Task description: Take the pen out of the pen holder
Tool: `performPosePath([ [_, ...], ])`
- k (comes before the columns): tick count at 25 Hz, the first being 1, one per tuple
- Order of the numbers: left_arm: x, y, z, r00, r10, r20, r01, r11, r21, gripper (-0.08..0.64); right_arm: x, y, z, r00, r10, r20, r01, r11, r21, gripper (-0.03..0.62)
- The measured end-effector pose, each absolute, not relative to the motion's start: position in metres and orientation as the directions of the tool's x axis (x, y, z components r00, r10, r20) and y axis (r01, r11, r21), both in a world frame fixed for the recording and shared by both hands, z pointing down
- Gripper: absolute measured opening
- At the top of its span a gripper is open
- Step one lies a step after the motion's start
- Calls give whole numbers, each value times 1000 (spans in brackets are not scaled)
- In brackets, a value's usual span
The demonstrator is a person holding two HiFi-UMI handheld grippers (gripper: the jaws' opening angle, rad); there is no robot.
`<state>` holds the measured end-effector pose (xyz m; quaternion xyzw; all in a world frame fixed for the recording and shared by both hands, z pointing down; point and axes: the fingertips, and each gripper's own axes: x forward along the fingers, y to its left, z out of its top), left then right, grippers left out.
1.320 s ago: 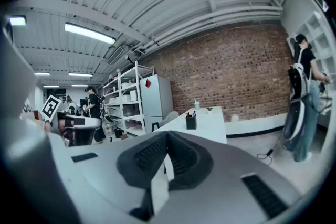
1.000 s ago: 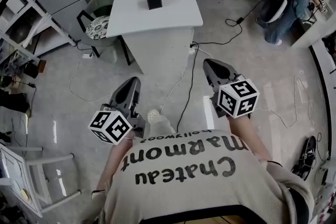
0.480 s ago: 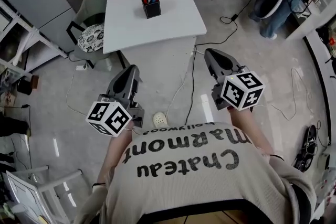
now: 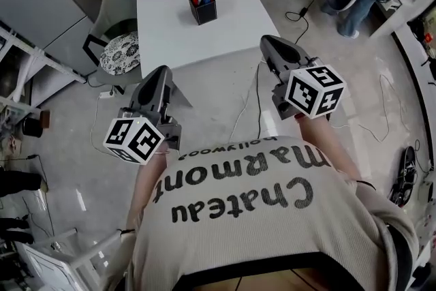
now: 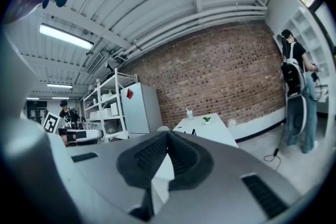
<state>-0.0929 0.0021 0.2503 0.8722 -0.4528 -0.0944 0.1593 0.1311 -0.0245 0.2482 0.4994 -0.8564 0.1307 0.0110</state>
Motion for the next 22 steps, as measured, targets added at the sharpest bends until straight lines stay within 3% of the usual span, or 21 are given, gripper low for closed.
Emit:
performPosePath([
  [10, -131, -34, 283, 568, -823, 8, -733, -501, 459, 0, 93, -73, 287, -510, -831, 221, -854, 457, -249, 3],
  [22, -102, -70, 314, 566, -824, -2, -715, -493, 495, 0, 111, -105, 341, -527, -782, 332, -848, 459, -266, 3],
])
